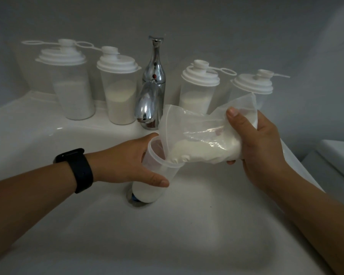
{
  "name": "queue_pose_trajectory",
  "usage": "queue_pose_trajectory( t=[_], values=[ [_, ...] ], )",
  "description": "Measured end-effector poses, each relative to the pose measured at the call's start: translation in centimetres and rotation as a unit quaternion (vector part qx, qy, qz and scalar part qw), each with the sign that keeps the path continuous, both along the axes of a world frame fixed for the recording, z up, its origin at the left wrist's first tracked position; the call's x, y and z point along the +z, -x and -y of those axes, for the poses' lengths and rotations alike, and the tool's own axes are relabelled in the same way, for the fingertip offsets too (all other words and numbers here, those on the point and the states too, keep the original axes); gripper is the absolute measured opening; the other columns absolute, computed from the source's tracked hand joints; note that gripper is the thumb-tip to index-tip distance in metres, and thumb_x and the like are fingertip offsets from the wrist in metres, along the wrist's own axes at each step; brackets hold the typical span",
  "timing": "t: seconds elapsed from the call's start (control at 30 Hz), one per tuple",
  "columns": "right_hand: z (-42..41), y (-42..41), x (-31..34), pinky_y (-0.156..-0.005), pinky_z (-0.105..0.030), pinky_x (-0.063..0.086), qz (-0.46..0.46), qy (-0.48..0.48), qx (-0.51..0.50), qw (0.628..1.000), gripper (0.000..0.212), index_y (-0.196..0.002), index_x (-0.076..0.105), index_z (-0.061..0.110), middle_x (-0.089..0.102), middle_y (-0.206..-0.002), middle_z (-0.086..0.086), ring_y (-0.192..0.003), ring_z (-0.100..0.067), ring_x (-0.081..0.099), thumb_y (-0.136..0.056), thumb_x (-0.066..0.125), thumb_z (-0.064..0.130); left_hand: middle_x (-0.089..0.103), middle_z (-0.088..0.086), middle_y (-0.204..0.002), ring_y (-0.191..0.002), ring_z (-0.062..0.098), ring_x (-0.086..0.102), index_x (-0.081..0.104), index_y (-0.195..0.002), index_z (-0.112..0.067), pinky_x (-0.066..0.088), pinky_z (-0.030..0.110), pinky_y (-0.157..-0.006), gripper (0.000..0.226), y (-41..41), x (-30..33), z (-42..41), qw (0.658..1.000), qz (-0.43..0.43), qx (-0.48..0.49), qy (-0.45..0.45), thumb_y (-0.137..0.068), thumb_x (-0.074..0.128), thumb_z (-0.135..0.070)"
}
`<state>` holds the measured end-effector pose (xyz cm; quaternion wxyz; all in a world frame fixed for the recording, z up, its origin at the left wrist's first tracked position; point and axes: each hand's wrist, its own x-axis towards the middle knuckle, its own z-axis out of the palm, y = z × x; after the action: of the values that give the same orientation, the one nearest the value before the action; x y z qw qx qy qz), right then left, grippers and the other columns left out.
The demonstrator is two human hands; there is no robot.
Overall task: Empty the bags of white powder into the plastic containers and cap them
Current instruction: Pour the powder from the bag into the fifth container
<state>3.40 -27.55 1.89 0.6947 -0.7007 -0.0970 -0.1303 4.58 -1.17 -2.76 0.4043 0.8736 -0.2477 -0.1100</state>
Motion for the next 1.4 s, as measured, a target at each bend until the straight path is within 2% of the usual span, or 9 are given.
queue_pose_trajectory(
  t=[0.2,0.37,0.53,0.67,0.93,1.1,1.27,1.4],
  values=[
    [-0.09,0.07,0.21,-0.04,-0.027,0.045,-0.004,-0.001,0.0,1.0,0.038,-0.103,0.068,0.018,0.073,-0.078,-0.005,-0.06,-0.024,0.068,-0.08,0.067,0.048,0.053,-0.037,-0.137,-0.129,-0.009,0.051,0.037,-0.143,-0.05,0.045,0.015,-0.103,0.091,-0.04,0.05,-0.01,1.0,-0.001,-0.004,-0.001,-0.068,0.089,-0.046],
    [-0.08,0.13,0.35,-0.04,-0.027,0.046,-0.004,-0.001,-0.003,1.0,0.039,-0.105,0.068,0.018,0.074,-0.08,-0.005,-0.062,-0.024,0.069,-0.08,0.066,0.049,0.053,-0.038,-0.136,-0.128,-0.011,0.051,0.039,-0.142,-0.048,0.044,0.008,-0.1,0.09,0.03,0.05,0.01,1.0,0.002,-0.002,0.004,-0.068,0.089,-0.044],
    [-0.12,0.26,0.39,-0.039,-0.027,0.045,0.0,-0.001,-0.005,1.0,0.04,-0.105,0.068,0.018,0.074,-0.079,-0.004,-0.061,-0.024,0.069,-0.08,0.066,0.049,0.053,-0.037,-0.136,-0.128,-0.011,0.051,0.039,-0.145,-0.045,0.044,0.008,-0.099,0.092,0.0,-0.05,-0.02,1.0,0.004,0.0,0.003,-0.068,0.09,-0.044],
    [-0.28,0.36,0.36,-0.039,-0.027,0.045,0.001,0.002,-0.003,1.0,0.035,-0.1,0.068,0.019,0.073,-0.076,-0.004,-0.059,-0.022,0.069,-0.08,0.066,0.048,0.054,-0.036,-0.136,-0.128,-0.01,0.051,0.038,-0.145,-0.046,0.045,0.01,-0.1,0.092,-0.03,0.0,0.0,1.0,0.001,-0.001,0.0,-0.069,0.09,-0.045],
    [-0.16,0.46,0.57,-0.04,-0.028,0.046,0.006,0.004,-0.007,1.0,0.038,-0.103,0.068,0.019,0.074,-0.079,-0.005,-0.062,-0.024,0.07,-0.08,0.066,0.05,0.054,-0.037,-0.135,-0.126,-0.011,0.051,0.039,-0.145,-0.044,0.045,0.007,-0.098,0.092,0.03,0.05,0.05,1.0,-0.001,0.0,0.002,-0.068,0.089,-0.045],
    [-0.19,0.44,0.65,-0.038,-0.027,0.045,0.009,0.001,-0.01,1.0,0.036,-0.101,0.068,0.019,0.073,-0.075,-0.003,-0.058,-0.022,0.068,-0.08,0.066,0.048,0.055,-0.033,-0.137,-0.128,-0.008,0.052,0.04,-0.145,-0.042,0.045,0.013,-0.102,0.091,-0.03,-0.1,-0.07,1.0,0.002,0.001,0.0,-0.068,0.089,-0.046],
    [-0.25,0.56,0.72,-0.039,-0.028,0.046,0.008,0.009,-0.012,1.0,0.035,-0.101,0.068,0.021,0.074,-0.078,-0.003,-0.062,-0.023,0.069,-0.08,0.066,0.049,0.053,-0.039,-0.135,-0.126,-0.012,0.051,0.039,-0.145,-0.044,0.043,0.005,-0.097,0.091,0.05,0.09,0.05,1.0,0.001,-0.003,0.001,-0.068,0.088,-0.045],
    [-0.26,0.63,0.75,-0.038,-0.027,0.046,0.012,0.008,-0.015,1.0,0.033,-0.1,0.068,0.021,0.074,-0.076,-0.002,-0.061,-0.022,0.07,-0.081,0.066,0.047,0.053,-0.039,-0.135,-0.126,-0.013,0.051,0.039,-0.145,-0.044,0.043,0.005,-0.097,0.091,0.07,0.07,0.06,1.0,-0.002,-0.002,0.004,-0.068,0.089,-0.044]
  ],
)
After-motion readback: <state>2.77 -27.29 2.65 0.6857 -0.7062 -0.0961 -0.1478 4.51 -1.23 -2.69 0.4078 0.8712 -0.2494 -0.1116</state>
